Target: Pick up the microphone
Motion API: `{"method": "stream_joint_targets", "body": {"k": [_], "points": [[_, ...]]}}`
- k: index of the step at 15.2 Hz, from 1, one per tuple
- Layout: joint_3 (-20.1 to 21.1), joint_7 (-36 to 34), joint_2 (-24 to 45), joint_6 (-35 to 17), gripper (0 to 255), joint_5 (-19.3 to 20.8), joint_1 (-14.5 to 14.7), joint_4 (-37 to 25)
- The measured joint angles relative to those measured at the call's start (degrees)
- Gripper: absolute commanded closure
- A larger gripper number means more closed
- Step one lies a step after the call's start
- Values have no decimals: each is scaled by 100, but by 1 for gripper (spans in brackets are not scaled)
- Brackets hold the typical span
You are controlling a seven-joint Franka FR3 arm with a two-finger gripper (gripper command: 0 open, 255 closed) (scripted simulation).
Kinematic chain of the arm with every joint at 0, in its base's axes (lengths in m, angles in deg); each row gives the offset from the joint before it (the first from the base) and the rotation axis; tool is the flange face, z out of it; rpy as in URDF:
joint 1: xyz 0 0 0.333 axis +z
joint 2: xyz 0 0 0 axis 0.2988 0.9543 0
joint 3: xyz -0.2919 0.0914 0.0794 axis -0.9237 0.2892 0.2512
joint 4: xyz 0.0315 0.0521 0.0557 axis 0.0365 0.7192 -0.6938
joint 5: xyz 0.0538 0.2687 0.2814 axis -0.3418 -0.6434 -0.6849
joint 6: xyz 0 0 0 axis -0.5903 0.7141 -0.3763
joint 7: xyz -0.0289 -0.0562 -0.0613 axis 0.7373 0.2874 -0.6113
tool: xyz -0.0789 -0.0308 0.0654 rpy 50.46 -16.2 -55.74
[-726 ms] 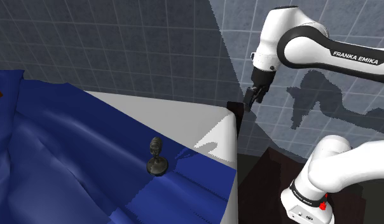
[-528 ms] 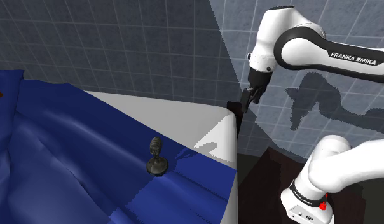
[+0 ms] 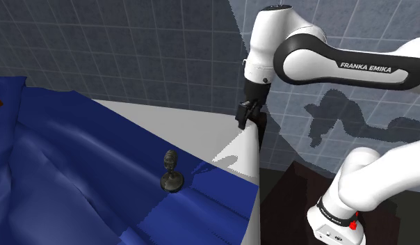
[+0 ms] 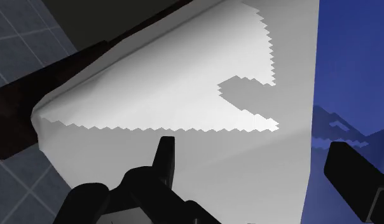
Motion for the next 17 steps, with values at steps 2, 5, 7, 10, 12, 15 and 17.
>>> {"method": "stream_joint_targets", "body": {"k": [2,5,7,10,12,15,17], "points": [[191,-115,228,-109,0,39,35,-171],[593,-434,762,-203,0,154,81,-690],[847,-645,1092,-243,0,269,116,-1009],[1234,-978,1628,-278,0,521,175,-1529],[1493,-1220,2077,-274,0,772,219,-1955],[1868,-1615,2737,-217,0,1219,363,-2576],[2079,-1859,3220,-90,0,1580,513,-3075]]}}
